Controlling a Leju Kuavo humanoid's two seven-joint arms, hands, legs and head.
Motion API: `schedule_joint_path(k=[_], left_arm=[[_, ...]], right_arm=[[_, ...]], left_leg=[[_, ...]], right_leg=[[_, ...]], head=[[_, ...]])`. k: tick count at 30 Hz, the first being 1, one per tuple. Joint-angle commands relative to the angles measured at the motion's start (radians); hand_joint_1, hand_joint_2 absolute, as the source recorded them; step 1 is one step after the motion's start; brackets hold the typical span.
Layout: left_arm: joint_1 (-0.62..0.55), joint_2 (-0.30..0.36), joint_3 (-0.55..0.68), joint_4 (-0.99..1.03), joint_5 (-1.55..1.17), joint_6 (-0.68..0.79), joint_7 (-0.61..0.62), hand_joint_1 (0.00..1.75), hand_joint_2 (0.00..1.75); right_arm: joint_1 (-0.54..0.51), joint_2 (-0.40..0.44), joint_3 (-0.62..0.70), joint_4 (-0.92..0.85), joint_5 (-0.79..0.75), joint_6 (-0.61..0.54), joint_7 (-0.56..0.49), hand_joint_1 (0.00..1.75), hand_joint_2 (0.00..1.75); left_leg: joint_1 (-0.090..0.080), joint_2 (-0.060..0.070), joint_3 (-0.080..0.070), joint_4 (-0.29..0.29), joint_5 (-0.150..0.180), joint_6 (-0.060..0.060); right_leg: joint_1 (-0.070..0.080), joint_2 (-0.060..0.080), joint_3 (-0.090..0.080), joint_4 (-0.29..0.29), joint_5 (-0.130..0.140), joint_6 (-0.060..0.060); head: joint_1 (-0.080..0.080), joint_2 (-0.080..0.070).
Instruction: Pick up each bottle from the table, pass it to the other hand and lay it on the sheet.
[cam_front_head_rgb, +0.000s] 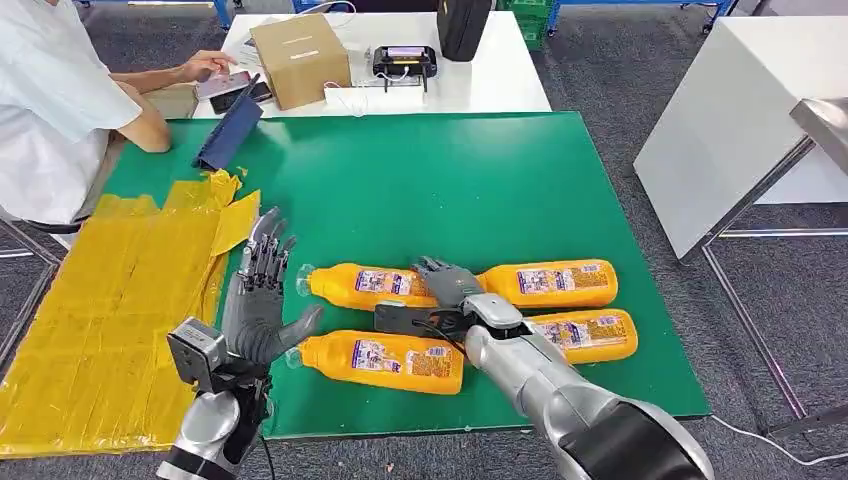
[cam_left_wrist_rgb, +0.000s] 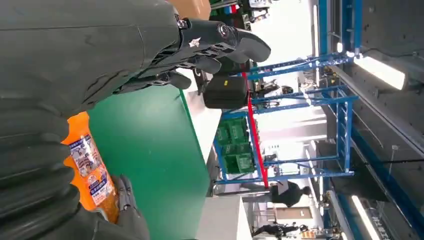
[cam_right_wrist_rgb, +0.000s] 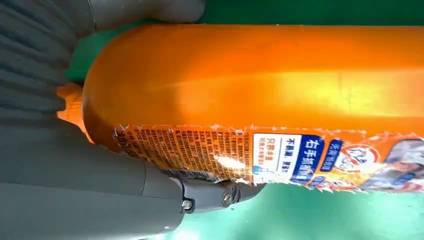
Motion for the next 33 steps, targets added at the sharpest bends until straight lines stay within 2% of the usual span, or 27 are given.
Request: schedule_joint_path(k=[1,2,3,6,7,8,11,13,18,23,24,26,27,29,33], left_arm=[[-0.035,-0.007,-0.022,0.058,0.006,-0.006,0.003,0.0,1.75],[-0.034,-0.007,-0.022,0.057,0.006,-0.006,0.003,0.0,1.75],[-0.033,-0.007,-0.023,0.057,0.006,-0.007,0.005,0.0,1.75],[-0.033,-0.01,-0.022,0.059,0.009,-0.01,0.008,0.0,1.75],[-0.032,-0.01,-0.021,0.059,0.012,-0.012,0.011,0.0,1.75],[-0.032,-0.011,-0.02,0.06,0.013,-0.013,0.012,0.0,1.75],[-0.03,-0.013,-0.019,0.063,0.014,-0.014,0.013,0.0,1.75],[-0.023,-0.013,-0.015,0.057,0.014,-0.016,0.015,0.0,1.75],[0.009,-0.011,-0.005,0.022,0.004,-0.021,0.025,0.0,1.75],[0.037,-0.008,-0.003,-0.016,-0.013,-0.03,0.027,0.0,1.75],[0.037,-0.008,-0.003,-0.016,-0.013,-0.03,0.027,0.0,1.75],[0.051,-0.008,-0.003,-0.032,-0.022,-0.031,0.028,0.0,1.75],[0.054,-0.008,-0.003,-0.035,-0.022,-0.031,0.028,0.0,1.75],[0.076,-0.007,-0.002,-0.056,-0.037,-0.033,0.029,0.0,1.75],[0.076,-0.007,-0.002,-0.056,-0.037,-0.033,0.029,0.0,1.75]], right_arm=[[-0.019,-0.009,0.075,0.065,0.089,-0.015,0.048,0.96,1.75],[-0.017,-0.009,0.081,0.066,0.099,-0.016,0.052,1.05,1.75],[-0.016,-0.009,0.095,0.068,0.119,-0.014,0.062,1.27,1.75],[-0.009,-0.003,0.127,0.073,0.16,-0.01,0.083,1.34,1.75],[-0.007,-0.001,0.135,0.074,0.169,-0.007,0.088,1.48,1.75],[-0.008,0.0,0.141,0.075,0.176,-0.004,0.093,1.75,1.75],[-0.005,0.004,0.147,0.071,0.188,-0.016,0.1,1.75,1.75],[-0.002,0.004,0.146,0.062,0.198,-0.065,0.102,1.75,1.75],[0.012,0.0,0.148,0.015,0.236,-0.26,0.098,1.75,1.75],[0.052,-0.019,0.115,-0.067,0.265,-0.505,0.069,1.75,1.75],[0.052,-0.019,0.115,-0.067,0.265,-0.505,0.069,1.75,1.75],[0.082,-0.029,0.088,-0.13,0.271,-0.614,0.046,1.75,1.75],[0.086,-0.03,0.087,-0.134,0.271,-0.613,0.046,1.75,1.75],[0.218,-0.064,-0.043,-0.453,0.335,-0.626,-0.001,1.75,1.75],[0.218,-0.064,-0.043,-0.453,0.335,-0.626,-0.001,1.75,1.75]], left_leg=[[0.001,-0.004,0.002,0.0,-0.001,-0.001],[0.001,-0.003,0.001,0.0,0.0,-0.001],[0.001,-0.004,0.002,0.0,-0.001,-0.001],[0.001,-0.003,0.002,0.0,-0.001,-0.001],[0.001,-0.003,0.002,0.0,-0.001,-0.001],[0.001,-0.003,0.003,0.0,-0.001,-0.001],[0.001,-0.003,0.003,-0.001,-0.001,-0.001],[0.001,-0.003,0.003,-0.001,-0.001,-0.001],[0.0,-0.002,0.002,-0.001,0.0,-0.001],[0.001,-0.002,0.002,0.0,-0.001,-0.001],[0.001,-0.002,0.001,0.0,-0.001,-0.001],[0.001,-0.002,0.001,0.0,-0.001,-0.001],[0.001,-0.002,0.001,0.0,-0.001,-0.001],[0.001,-0.002,0.001,0.0,-0.001,-0.001],[0.001,-0.002,-0.001,0.0,-0.001,-0.001]], right_leg=[[0.0,0.002,0.003,0.0,-0.001,-0.001],[0.0,0.001,0.002,0.0,-0.001,-0.001],[0.0,0.002,0.003,0.0,-0.001,-0.001],[0.0,0.002,0.003,-0.001,-0.001,-0.001],[0.0,0.002,0.003,-0.001,-0.001,-0.001],[0.0,0.002,0.004,-0.001,-0.001,-0.002],[0.0,0.002,0.003,-0.001,-0.001,-0.001],[0.0,0.001,0.004,-0.001,-0.001,-0.001],[0.0,0.002,0.002,-0.001,-0.001,-0.001],[0.0,0.002,0.002,0.0,-0.001,-0.001],[0.0,0.003,0.002,0.0,-0.001,-0.001],[0.0,0.003,0.002,0.0,-0.001,-0.001],[0.0,0.002,0.002,0.0,-0.001,-0.001],[0.0,0.002,0.002,0.0,-0.001,-0.001],[0.0,0.001,0.0,0.0,-0.001,-0.001]], head=[[0.0,0.0],[0.0,0.0],[0.0,0.0],[0.0,0.0],[0.0,0.0],[0.0,0.0],[0.0,0.0],[0.0,0.0],[0.0,0.0],[0.0,0.0],[0.0,0.0],[0.0,0.0],[0.0,0.0],[0.0,0.0],[0.0,0.0]])
